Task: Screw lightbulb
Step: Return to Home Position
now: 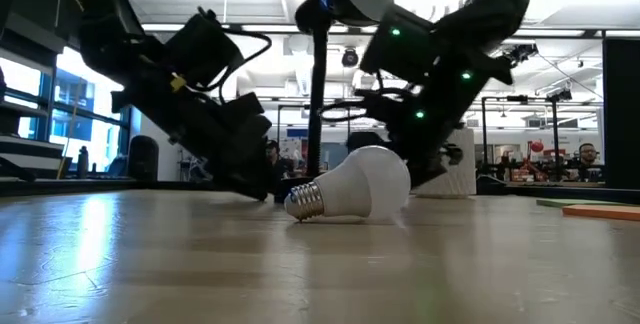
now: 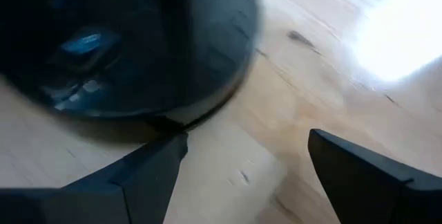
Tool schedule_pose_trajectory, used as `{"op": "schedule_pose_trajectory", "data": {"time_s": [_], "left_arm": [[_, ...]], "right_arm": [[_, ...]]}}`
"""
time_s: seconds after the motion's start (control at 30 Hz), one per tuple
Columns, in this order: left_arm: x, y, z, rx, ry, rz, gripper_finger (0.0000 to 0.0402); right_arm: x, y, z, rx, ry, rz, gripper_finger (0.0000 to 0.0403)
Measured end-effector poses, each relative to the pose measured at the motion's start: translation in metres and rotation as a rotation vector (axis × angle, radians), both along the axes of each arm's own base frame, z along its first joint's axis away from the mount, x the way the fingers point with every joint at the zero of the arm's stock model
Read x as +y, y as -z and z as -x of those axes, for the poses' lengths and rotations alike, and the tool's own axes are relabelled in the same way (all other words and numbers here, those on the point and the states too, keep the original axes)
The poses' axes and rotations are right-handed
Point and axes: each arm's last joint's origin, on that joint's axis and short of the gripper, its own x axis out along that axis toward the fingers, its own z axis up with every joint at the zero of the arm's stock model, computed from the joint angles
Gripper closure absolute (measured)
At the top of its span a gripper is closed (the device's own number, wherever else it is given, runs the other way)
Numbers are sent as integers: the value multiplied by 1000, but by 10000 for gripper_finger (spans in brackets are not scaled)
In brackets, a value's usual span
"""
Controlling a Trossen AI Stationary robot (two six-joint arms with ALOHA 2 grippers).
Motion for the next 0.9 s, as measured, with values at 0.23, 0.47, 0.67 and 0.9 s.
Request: {"op": "schedule_pose_trajectory", "data": {"time_s": [0.23,0.47,0.67,0.9], "left_arm": [[23,-8,6,40,-97,-59,149],[48,-5,16,152,-125,-107,149],[67,-9,29,240,-151,-122,149],[63,-34,49,336,-143,-134,149]], "right_arm": [[9,-4,-34,-45,-82,-35,87],[0,3,-69,-28,-136,29,87],[-15,-4,-85,-68,-187,17,87],[-3,-25,-76,11,-262,68,87]]}}
